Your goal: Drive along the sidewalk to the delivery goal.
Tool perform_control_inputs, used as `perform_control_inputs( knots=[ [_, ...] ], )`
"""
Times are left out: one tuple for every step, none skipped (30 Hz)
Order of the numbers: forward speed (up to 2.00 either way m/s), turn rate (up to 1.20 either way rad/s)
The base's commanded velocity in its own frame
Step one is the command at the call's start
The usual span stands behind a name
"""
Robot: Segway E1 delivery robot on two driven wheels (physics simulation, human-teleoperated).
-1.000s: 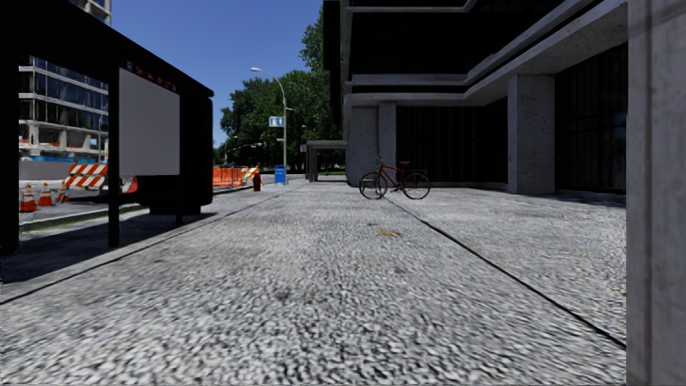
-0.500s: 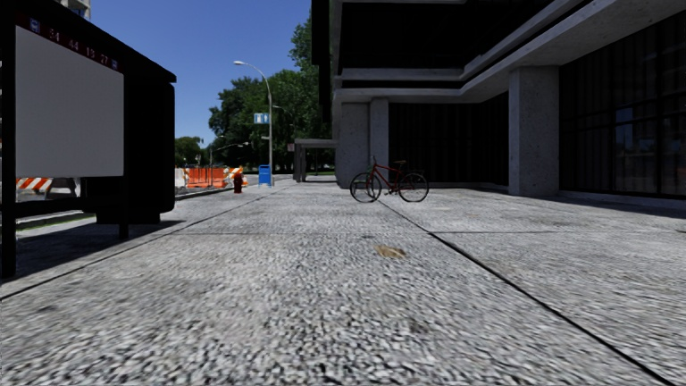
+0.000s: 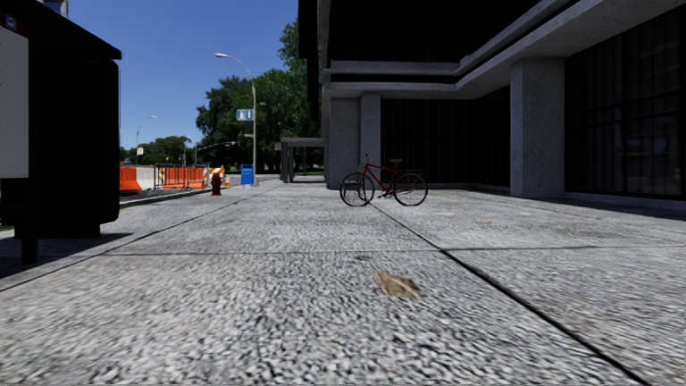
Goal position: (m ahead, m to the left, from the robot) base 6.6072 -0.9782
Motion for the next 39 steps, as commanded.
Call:
perform_control_inputs(
  knots=[
    [2.0,-0.22],
    [2.0,-0.22],
    [2.0,-0.22],
    [2.0,-0.22],
    [2.0,-0.22],
    [2.0,-0.22],
    [2.0,-0.22],
    [2.0,-0.22],
    [2.0,-0.22],
    [2.0,-0.22],
    [2.0,-0.23],
    [2.0,-0.23],
    [2.0,-0.26],
    [2.0,-0.31],
    [2.0,-0.34],
    [2.0,-0.34],
    [2.0,-0.34],
    [2.0,-0.34],
    [2.0,-0.34],
    [2.0,-0.34],
    [2.0,-0.37],
    [2.0,-0.37],
    [2.0,-0.38],
    [2.0,-0.39],
    [2.0,-0.39],
    [2.0,-0.39],
    [2.0,-0.39],
    [2.0,-0.39],
    [2.0,-0.39],
    [2.0,-0.39],
    [2.0,-0.39],
    [2.0,-0.39],
    [2.0,-0.39],
    [2.0,-0.39],
    [2.0,-0.39],
    [2.0,-0.39],
    [2.0,-0.39],
    [2.0,-0.39],
    [2.0,-0.36]
  ],
)
